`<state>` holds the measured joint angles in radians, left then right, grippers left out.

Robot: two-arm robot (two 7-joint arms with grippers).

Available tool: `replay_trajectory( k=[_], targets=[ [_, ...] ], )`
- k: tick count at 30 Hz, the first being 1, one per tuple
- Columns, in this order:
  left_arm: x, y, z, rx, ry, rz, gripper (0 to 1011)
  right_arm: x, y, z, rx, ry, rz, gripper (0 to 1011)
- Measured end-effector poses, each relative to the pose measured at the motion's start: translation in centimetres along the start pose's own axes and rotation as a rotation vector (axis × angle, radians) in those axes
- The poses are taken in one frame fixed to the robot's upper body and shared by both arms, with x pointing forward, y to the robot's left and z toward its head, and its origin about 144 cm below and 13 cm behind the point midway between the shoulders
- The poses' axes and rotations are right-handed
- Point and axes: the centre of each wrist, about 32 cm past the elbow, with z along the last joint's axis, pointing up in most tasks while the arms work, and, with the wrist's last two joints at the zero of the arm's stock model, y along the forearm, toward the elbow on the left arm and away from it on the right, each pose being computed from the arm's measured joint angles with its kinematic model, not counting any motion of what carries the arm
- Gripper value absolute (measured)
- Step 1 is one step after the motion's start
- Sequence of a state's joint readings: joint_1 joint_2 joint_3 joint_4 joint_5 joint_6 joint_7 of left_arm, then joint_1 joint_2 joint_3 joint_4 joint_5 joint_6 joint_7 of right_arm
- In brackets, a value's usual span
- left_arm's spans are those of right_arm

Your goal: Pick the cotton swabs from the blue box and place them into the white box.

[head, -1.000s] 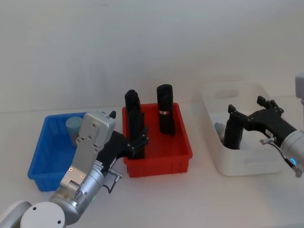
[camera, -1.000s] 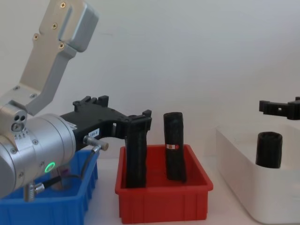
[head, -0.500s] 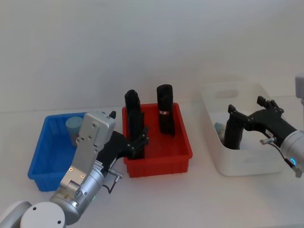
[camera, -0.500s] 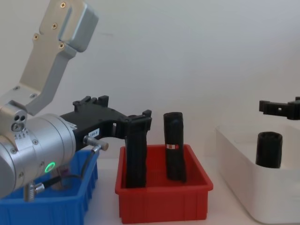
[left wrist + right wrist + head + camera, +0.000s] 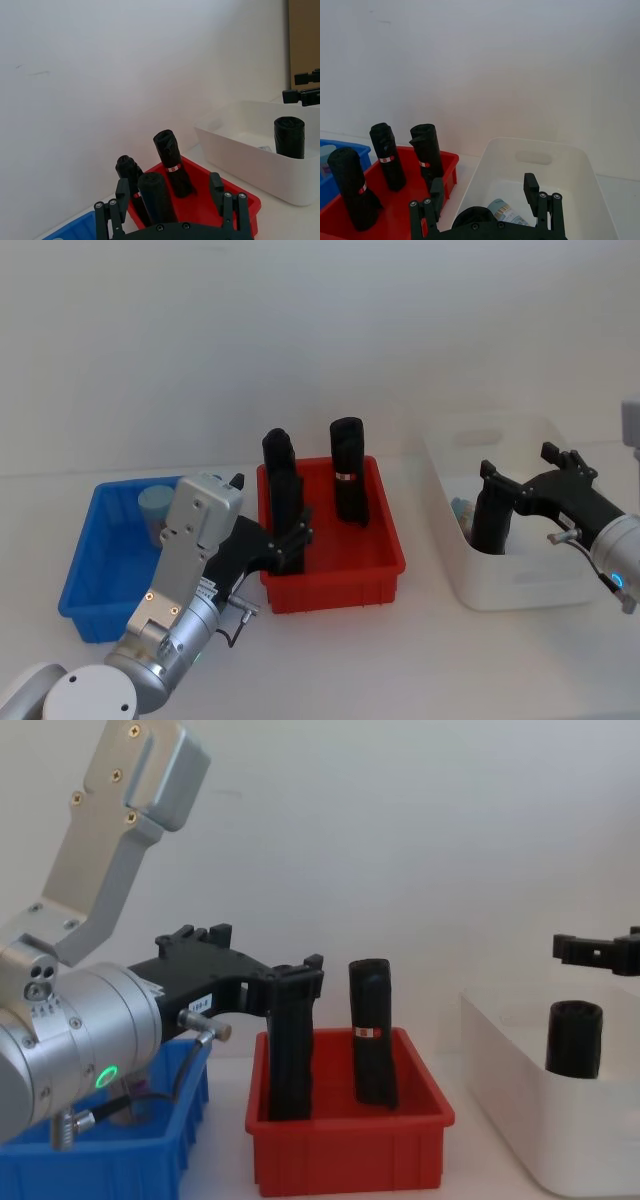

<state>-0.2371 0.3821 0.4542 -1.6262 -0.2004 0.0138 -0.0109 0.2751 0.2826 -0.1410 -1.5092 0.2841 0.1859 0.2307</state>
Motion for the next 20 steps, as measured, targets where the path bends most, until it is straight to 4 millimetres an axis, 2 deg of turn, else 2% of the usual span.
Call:
replay_trajectory(
  k=[20],
  targets=[
    [0.00,0.00,0.00,0.000,0.000,0.000,1004,0.00,0.00,0.00,0.000,0.000,0.000,1002]
  ],
)
